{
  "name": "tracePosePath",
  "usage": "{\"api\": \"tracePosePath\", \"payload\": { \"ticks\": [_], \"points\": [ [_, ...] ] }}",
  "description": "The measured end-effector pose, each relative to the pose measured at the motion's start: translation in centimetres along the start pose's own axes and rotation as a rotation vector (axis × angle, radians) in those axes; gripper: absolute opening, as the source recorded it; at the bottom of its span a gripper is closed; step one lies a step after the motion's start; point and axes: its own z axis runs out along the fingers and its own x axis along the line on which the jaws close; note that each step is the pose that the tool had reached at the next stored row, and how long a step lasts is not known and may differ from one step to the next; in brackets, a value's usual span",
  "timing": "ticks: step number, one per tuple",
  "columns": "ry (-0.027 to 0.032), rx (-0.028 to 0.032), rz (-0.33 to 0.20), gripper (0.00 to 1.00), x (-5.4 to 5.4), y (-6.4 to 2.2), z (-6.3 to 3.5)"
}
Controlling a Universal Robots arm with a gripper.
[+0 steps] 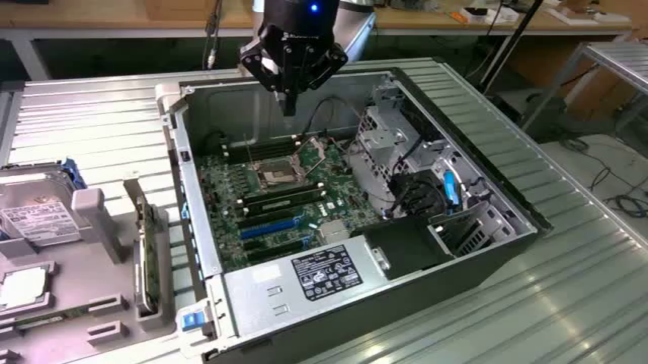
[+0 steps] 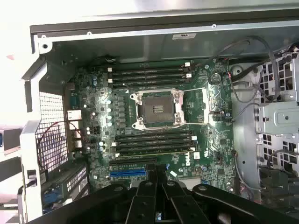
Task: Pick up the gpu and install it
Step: 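Reach for the gpu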
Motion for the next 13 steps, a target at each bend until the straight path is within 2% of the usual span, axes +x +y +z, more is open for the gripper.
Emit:
{"api": "tracePosePath", "payload": {
  "ticks": [8, 13],
  "points": [
    [0.0, 0.0001, 0.0, 0.11, 0.05, 0.0, 0.0],
    [0.0, 0.0001, 0.0, 0.11, 0.81, -0.06, -0.02]
  ]
}}
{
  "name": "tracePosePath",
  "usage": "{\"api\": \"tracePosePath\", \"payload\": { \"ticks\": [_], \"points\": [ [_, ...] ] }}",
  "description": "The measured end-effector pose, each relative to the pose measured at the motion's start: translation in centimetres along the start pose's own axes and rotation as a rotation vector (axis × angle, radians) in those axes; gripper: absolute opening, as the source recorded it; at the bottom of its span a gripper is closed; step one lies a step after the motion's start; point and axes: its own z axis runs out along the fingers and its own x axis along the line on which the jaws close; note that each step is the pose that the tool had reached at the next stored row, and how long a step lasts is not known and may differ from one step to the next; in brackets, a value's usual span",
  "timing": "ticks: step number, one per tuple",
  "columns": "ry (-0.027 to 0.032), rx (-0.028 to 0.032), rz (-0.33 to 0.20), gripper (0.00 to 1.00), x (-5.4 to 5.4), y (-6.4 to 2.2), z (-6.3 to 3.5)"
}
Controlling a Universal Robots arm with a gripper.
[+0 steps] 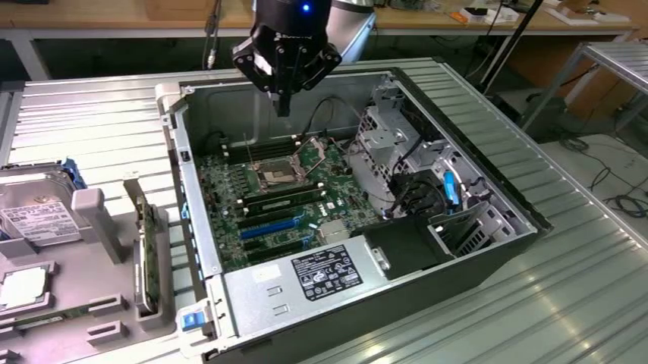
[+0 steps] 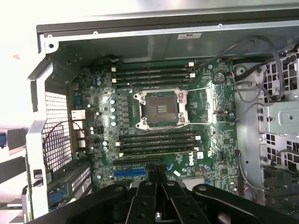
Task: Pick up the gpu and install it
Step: 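Reach for the gpu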
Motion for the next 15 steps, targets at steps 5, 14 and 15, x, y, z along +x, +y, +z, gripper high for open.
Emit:
{"api": "tracePosePath", "payload": {
  "ticks": [5, 14, 15],
  "points": [
    [-0.0002, -0.0002, 0.0, 0.11, 1.8, -0.14, -0.03],
    [-0.0001, -0.0001, 0.0, 0.11, 3.1, -0.23, -0.02],
    [-0.0001, -0.0001, 0.0, 0.11, 3.1, -0.23, -0.01]
  ]
}}
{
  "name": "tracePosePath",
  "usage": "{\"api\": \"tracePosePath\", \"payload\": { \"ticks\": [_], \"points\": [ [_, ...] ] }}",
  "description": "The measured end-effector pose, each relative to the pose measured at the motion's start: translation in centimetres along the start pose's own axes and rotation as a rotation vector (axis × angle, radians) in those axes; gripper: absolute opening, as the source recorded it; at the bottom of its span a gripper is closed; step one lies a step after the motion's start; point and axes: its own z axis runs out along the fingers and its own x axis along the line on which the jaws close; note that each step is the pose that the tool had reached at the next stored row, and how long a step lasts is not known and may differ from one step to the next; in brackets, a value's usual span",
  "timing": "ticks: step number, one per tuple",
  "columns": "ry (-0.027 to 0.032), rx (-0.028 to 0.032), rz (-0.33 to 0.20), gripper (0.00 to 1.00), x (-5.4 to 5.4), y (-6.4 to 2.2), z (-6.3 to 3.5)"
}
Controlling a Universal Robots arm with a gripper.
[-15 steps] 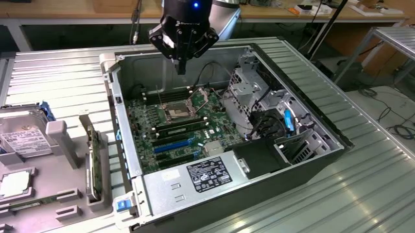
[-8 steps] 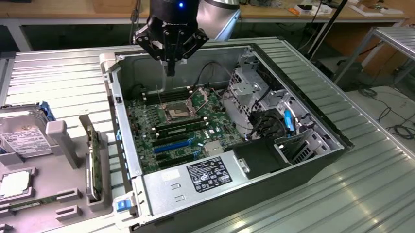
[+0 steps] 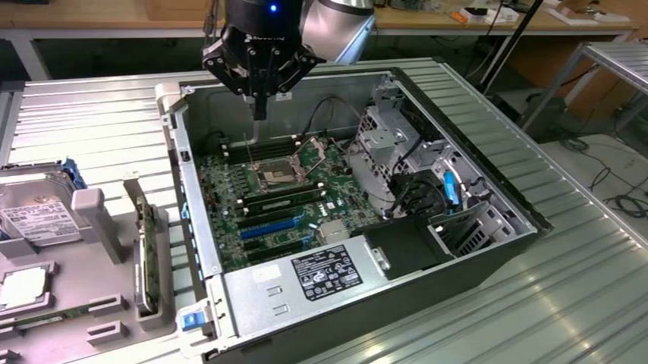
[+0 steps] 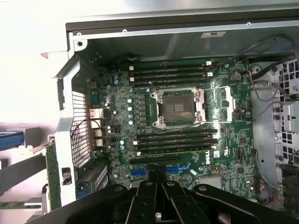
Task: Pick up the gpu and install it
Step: 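Reach for the gpu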
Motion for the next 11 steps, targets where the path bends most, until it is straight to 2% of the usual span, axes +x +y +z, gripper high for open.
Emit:
{"api": "tracePosePath", "payload": {
  "ticks": [11],
  "points": [
    [0.0, 0.0, 0.0, 0.11, 0.86, -0.06, 0.06]
  ]
}}
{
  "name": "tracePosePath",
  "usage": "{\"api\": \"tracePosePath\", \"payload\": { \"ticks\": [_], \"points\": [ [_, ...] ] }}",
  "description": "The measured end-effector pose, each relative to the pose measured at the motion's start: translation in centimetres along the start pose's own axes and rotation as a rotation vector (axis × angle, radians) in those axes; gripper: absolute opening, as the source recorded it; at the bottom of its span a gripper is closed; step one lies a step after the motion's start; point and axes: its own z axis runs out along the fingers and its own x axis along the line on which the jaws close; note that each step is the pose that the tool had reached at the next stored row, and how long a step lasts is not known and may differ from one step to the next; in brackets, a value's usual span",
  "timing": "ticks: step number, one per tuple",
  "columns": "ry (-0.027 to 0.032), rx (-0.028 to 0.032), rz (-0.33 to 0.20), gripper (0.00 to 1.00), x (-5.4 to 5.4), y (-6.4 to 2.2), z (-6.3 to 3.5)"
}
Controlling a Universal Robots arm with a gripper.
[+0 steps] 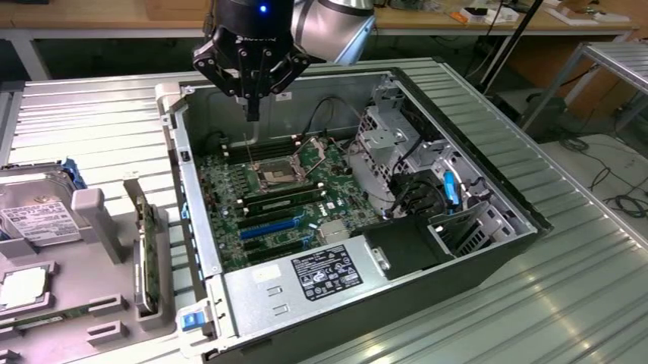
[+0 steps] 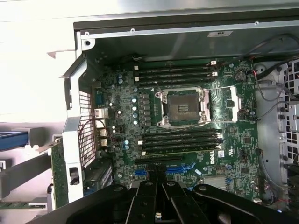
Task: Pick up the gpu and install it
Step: 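Reach for the gpu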
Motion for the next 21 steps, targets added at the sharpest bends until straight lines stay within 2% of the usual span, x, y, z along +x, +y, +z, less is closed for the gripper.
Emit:
{"api": "tracePosePath", "payload": {
  "ticks": [21],
  "points": [
    [0.0, 0.0, 0.0, 0.11, 1.2, -0.09, 0.09]
  ]
}}
